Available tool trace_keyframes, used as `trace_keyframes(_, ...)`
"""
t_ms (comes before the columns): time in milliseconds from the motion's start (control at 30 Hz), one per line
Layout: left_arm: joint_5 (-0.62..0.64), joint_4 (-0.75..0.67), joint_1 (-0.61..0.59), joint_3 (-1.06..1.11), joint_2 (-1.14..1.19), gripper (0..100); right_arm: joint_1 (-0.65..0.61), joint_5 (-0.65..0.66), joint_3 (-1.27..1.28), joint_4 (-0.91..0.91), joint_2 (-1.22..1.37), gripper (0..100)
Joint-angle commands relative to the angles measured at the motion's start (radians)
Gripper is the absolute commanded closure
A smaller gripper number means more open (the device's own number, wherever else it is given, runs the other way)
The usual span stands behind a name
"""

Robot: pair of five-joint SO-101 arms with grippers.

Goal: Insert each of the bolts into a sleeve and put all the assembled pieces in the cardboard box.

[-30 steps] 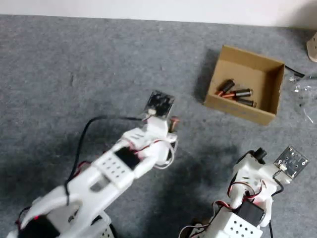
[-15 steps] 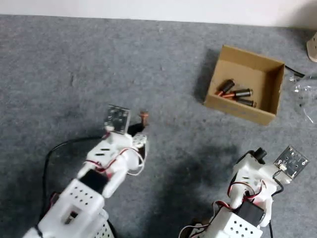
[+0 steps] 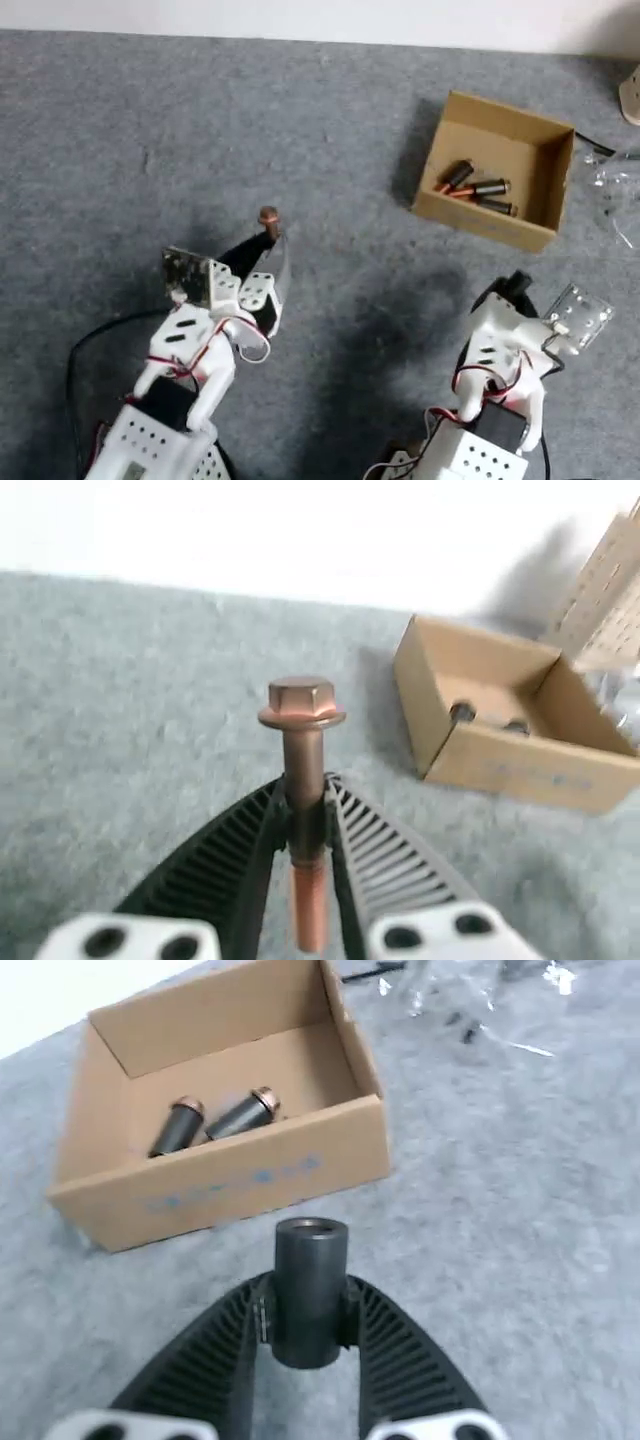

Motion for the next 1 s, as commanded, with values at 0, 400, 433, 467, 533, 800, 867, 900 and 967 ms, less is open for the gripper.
trace_keyframes(0,-0.005,-0.026,-0.015,0.024,-0.2,99,-0.073,0.014,0.15,-0.044,-0.013,99.0)
trace_keyframes(400,0.002,-0.028,-0.015,0.022,-0.186,99,-0.2,0.014,0.15,-0.044,-0.013,98.9)
trace_keyframes(433,0.002,-0.029,-0.013,0.022,-0.186,99,-0.2,0.014,0.15,-0.044,-0.013,98.9)
trace_keyframes(467,0.003,-0.031,-0.013,0.022,-0.186,99,-0.2,0.014,0.15,-0.047,-0.013,98.9)
trace_keyframes(533,0.003,-0.031,-0.013,0.022,-0.186,99,-0.2,0.014,0.15,-0.047,-0.013,98.9)
trace_keyframes(800,0.003,-0.031,-0.013,0.022,-0.186,99,-0.197,0.008,0.15,-0.048,-0.015,98.9)
trace_keyframes(867,0.002,-0.031,-0.013,0.022,-0.186,99,-0.197,0.008,0.15,-0.056,-0.015,98.9)
trace_keyframes(900,0.002,-0.031,-0.013,0.022,-0.186,99,-0.197,0.012,0.15,-0.077,-0.015,98.9)
trace_keyframes(967,0.002,-0.031,-0.013,0.022,-0.186,99,-0.197,0.012,0.15,-0.13,-0.015,98.9)
